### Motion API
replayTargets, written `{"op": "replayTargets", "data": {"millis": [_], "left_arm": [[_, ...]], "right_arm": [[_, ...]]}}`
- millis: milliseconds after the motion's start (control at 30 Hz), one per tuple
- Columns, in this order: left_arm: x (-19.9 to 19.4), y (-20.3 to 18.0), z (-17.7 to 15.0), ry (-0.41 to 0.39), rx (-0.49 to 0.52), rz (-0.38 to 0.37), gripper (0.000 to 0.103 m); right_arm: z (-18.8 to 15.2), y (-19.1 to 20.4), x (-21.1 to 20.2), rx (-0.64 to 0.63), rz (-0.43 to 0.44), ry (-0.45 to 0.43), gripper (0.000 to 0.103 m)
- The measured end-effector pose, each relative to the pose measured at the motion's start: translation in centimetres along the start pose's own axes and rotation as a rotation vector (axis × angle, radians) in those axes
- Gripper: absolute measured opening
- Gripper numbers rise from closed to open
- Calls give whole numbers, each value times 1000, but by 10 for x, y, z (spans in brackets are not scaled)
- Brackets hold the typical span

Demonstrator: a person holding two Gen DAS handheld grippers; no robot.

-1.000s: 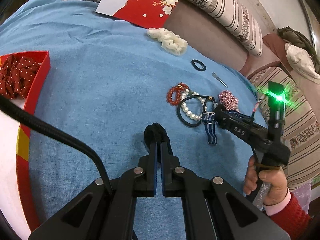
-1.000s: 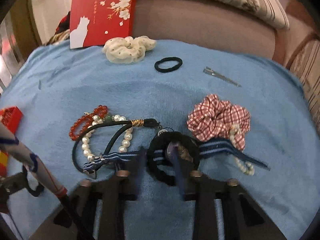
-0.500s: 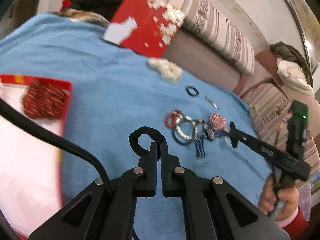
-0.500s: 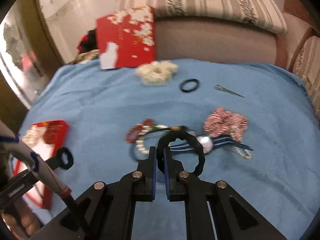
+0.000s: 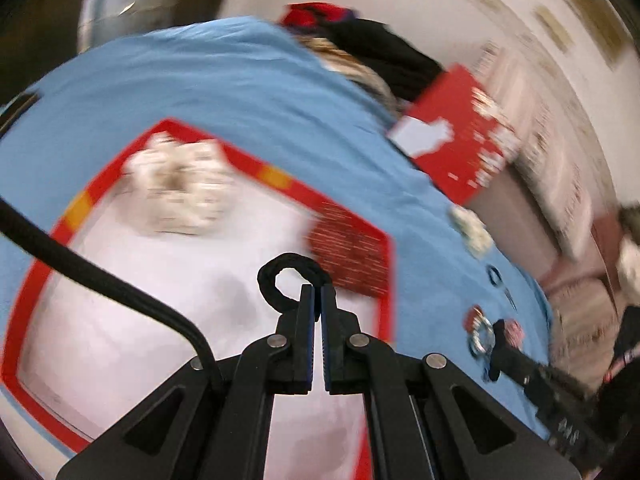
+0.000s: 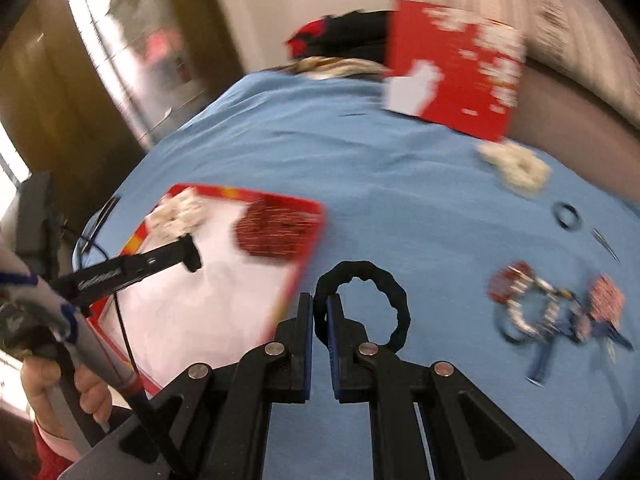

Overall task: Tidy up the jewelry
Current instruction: 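Carry both black hair ties into the tray and open both tools, then move both open tools back to the accessory pile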

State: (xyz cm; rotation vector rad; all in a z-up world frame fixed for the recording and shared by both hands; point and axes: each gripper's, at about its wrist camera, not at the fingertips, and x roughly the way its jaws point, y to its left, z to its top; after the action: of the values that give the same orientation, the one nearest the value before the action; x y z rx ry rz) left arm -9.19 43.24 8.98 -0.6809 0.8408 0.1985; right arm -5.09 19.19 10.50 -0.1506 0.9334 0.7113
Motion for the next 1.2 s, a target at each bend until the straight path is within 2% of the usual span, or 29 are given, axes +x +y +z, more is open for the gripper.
{"op": "replayTargets", "data": {"millis": [67,267,467,600,733,800,867,967,1067,1200], "left_arm": [[2,20,6,3,-49,14,3],[9,47,15,-15,-98,67,3],[16,58,22,-5,-123,67,3],[23,58,21,26,-127,63,3],[25,56,19,42,-141,33,4],[25,56,19,44,-153,9,17],[23,56,18,35,-169,-4,23],[20,55,18,22,-181,-9,25],[16,58,17,7,-213,-28,31],[12,55,16,-5,-213,-19,31]], "right_arm": [[7,21,16,-31,16,21,8],[19,70,77,-123,10,97,8],[22,73,115,-103,12,158,8],[20,69,127,-84,17,180,8],[18,68,129,-90,23,178,8],[18,67,125,-83,33,175,9],[18,64,122,-78,37,173,15],[18,62,112,-76,43,155,26],[17,60,103,-72,50,147,29],[15,56,88,-47,57,130,34]]}}
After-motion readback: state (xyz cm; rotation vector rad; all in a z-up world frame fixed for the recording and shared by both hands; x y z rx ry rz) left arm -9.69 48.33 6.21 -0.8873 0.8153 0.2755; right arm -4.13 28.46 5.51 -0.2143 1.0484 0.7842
